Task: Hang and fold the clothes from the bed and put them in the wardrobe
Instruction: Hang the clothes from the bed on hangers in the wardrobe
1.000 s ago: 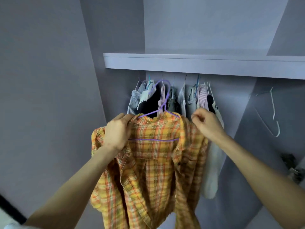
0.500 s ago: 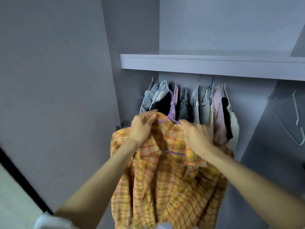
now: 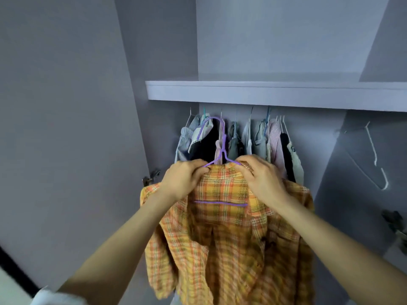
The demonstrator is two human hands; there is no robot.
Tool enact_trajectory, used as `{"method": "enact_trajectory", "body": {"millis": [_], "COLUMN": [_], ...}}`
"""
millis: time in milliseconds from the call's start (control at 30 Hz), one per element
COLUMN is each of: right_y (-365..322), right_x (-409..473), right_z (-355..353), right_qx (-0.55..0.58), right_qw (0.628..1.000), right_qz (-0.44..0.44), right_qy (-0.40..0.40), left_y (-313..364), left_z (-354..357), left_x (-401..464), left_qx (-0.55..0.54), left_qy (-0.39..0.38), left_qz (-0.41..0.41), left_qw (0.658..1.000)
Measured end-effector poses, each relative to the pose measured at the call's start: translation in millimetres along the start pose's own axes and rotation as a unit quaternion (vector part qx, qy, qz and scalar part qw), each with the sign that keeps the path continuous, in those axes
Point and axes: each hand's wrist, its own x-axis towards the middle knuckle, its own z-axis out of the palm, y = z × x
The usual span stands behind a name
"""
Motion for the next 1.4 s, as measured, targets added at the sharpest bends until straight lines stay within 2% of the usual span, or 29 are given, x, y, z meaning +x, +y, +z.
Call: {"method": "enact_trajectory", "body": {"millis": [100,200,333,400,467,533,633,700,867,1033,1100,1200,1300,1400], "right_y": [13,20,24,32,40,51,61,67,75,78,77,68,52,44], "right_x": [-3,-8,-28,-36,-38,-38,-51,-66,-136,-211,-229,-255,-275,-282], "right_z": [-5,-15,-29,-36,-46,-53,-59,-64,-74,-91,-106,-125,-140,-147], "right_qx": [-0.039,-0.080,-0.034,-0.065,-0.122,-0.166,-0.158,-0.134,-0.077,-0.138,-0.176,-0.224,-0.268,-0.302], "right_qw": [0.999,0.996,0.997,0.996,0.992,0.984,0.972,0.975,0.970,0.934,0.901,0.863,0.823,0.766], "right_qz": [-0.027,-0.021,-0.068,-0.055,0.009,0.033,0.048,0.069,0.215,0.328,0.394,0.448,0.498,0.565], "right_qy": [-0.020,0.013,-0.020,0.009,0.019,-0.055,-0.169,-0.165,-0.082,-0.029,-0.047,-0.064,-0.049,-0.054], "left_y": [2,6,2,1,2,6,13,18,44,69,75,88,99,110], "left_z": [6,12,19,21,23,26,38,52,98,140,157,179,198,207], "left_x": [-2,-1,5,6,7,7,9,12,19,21,22,21,25,31], "left_qx": [0.008,0.003,-0.037,-0.067,-0.099,-0.127,-0.148,-0.160,-0.140,-0.135,-0.144,-0.157,-0.156,-0.136], "left_qy": [0.053,0.112,0.138,0.128,0.117,0.105,0.077,0.049,-0.049,-0.124,-0.157,-0.196,-0.206,-0.213], "left_qz": [-0.009,-0.019,-0.029,-0.004,0.029,0.050,0.058,0.057,0.071,0.066,0.060,0.068,0.102,0.127], "left_qw": [0.999,0.993,0.989,0.990,0.988,0.985,0.984,0.984,0.986,0.981,0.975,0.966,0.961,0.959]}}
